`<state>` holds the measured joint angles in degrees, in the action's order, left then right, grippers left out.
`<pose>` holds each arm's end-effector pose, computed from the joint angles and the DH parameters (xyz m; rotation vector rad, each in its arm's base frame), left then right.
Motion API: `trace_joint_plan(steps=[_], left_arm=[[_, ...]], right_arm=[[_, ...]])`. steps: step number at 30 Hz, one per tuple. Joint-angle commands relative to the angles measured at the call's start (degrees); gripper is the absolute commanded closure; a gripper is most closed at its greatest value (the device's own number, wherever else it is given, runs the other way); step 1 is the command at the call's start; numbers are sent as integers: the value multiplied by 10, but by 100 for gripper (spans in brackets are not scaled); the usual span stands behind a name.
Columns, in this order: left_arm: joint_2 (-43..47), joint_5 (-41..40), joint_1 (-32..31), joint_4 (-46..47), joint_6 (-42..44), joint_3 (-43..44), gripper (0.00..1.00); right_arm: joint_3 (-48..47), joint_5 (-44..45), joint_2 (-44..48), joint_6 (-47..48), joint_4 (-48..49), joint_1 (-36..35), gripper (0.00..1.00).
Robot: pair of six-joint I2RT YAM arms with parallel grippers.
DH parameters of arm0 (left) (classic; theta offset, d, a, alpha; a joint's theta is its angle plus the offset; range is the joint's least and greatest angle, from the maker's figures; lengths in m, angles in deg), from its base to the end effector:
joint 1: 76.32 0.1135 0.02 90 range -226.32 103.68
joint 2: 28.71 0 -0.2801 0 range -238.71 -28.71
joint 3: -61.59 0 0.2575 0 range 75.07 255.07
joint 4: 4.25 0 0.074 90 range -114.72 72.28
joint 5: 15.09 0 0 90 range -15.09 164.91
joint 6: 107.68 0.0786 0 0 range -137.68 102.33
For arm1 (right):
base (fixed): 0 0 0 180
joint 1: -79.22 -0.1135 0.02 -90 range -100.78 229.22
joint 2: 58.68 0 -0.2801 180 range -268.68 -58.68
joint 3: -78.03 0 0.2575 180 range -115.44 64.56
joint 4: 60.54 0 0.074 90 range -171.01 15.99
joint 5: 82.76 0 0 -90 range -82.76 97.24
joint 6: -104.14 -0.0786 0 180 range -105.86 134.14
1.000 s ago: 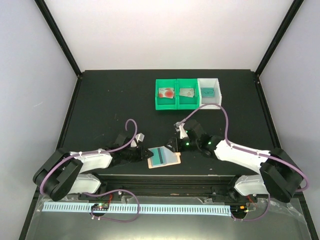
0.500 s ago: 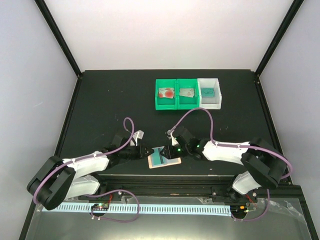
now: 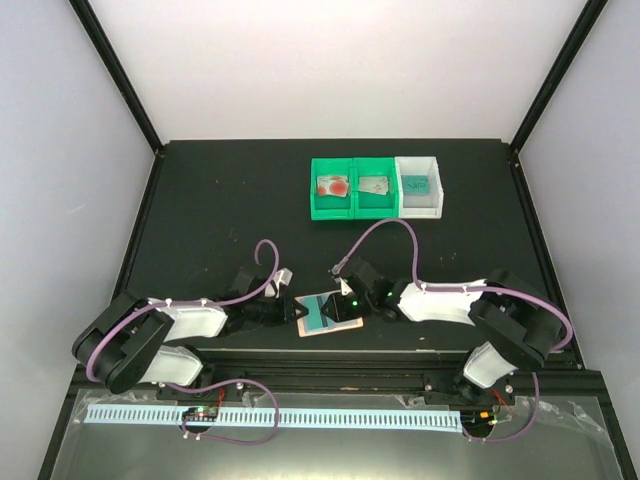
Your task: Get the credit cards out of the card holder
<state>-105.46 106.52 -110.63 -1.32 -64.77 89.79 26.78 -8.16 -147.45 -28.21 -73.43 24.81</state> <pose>0.1625 -0.1608 0.0924 0.0090 2.6342 -1.2576 0.1656 0.2672 0.1213 -0.4160 2.6824 0.9730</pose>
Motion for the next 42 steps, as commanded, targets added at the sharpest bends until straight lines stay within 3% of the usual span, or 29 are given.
trace_joint_plan(steps=[1, 19, 23, 27, 36, 42], left_arm=[[-9, -17, -6, -7, 15, 0, 98], [-9, -36, -8, -20, 22, -7, 98], [-9, -37, -9, -19, 22, -7, 98], [-7, -41, -9, -22, 21, -8, 98], [16, -60, -9, -38, 18, -7, 84], [61, -63, -10, -66, 18, -2, 81]], right_arm=[[-6, 19, -15, -4, 5, -4, 78], [8, -1, -46, -28, 46, -4, 80], [11, -7, -52, -31, 60, -4, 85], [18, -2, -46, -33, 67, -4, 97], [57, -2, -28, -45, 124, -3, 99], [69, 4, -11, -49, 131, -3, 99]])
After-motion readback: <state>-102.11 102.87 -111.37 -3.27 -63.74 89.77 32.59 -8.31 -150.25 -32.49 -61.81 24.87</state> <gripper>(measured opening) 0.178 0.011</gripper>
